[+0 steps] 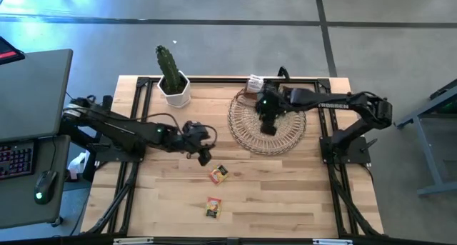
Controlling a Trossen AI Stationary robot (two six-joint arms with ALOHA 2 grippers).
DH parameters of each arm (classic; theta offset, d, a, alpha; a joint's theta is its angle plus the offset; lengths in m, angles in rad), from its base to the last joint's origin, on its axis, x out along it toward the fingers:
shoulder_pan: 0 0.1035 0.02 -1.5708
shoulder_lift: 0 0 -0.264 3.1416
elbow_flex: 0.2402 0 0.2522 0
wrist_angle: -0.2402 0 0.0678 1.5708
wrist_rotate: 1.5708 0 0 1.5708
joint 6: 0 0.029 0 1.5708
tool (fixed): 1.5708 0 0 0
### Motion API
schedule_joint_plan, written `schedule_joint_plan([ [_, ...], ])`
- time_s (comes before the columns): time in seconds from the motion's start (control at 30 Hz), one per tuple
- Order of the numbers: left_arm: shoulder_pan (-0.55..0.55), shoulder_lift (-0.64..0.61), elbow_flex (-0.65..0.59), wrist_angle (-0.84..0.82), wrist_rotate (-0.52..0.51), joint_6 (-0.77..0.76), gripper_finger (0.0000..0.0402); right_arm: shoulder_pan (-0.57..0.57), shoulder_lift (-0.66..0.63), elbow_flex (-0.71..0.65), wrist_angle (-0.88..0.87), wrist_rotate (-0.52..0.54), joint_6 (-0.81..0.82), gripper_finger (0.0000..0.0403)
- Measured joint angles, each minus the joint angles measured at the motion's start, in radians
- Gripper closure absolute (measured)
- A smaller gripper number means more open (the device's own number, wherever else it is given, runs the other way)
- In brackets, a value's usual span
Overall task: Pick & Place Tea
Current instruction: Put the yellow tea bag into the right section of the wooden organizer
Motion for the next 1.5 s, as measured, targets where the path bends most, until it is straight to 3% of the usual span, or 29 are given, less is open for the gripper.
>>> schedule_joint_plan([
  [0.13,-0.021,-0.082,0.0,-0.117,-0.089,-0.036,0.0199,0.122,0.003,-0.1,0.316,-0.19,0.045,0.0303],
  [0.23,-0.056,-0.095,0.001,-0.171,-0.103,-0.058,0.0199,0.213,0.016,-0.205,0.6,-0.258,0.147,0.03],
  [0.37,-0.117,-0.07,-0.057,-0.119,-0.085,-0.06,0.0199,0.306,0.048,-0.309,0.938,-0.151,0.282,0.0288],
  [0.43,-0.13,-0.029,-0.099,-0.022,-0.011,-0.062,0.0199,0.336,0.074,-0.34,1.017,-0.093,0.336,0.0284],
  [0.53,-0.158,0.031,-0.15,0.106,0.097,-0.062,0.0199,0.364,0.131,-0.367,1.063,-0.084,0.381,0.0279],
  [0.63,-0.188,0.107,-0.171,0.184,0.137,-0.059,0.0199,0.382,0.207,-0.361,1.109,-0.044,0.456,0.0279],
  [0.8,-0.243,0.242,-0.169,0.338,0.13,0.011,0.0199,0.402,0.356,-0.301,1.165,-0.038,0.492,0.0279],
  [0.93,-0.271,0.339,-0.168,0.413,0.121,0.025,0.0199,0.423,0.477,-0.206,1.181,-0.111,0.496,0.0279],
  [1.13,-0.268,0.424,-0.164,0.413,0.035,-0.046,0.0199,0.442,0.615,-0.07,1.187,-0.195,0.493,0.0279],
  [1.23,-0.263,0.443,-0.165,0.419,-0.01,-0.054,0.0199,0.441,0.645,-0.027,1.161,-0.195,0.521,0.0279],
  [1.5,-0.254,0.441,-0.167,0.431,-0.014,-0.039,0.0199,0.424,0.612,-0.011,1.104,-0.212,0.595,0.0279],
])
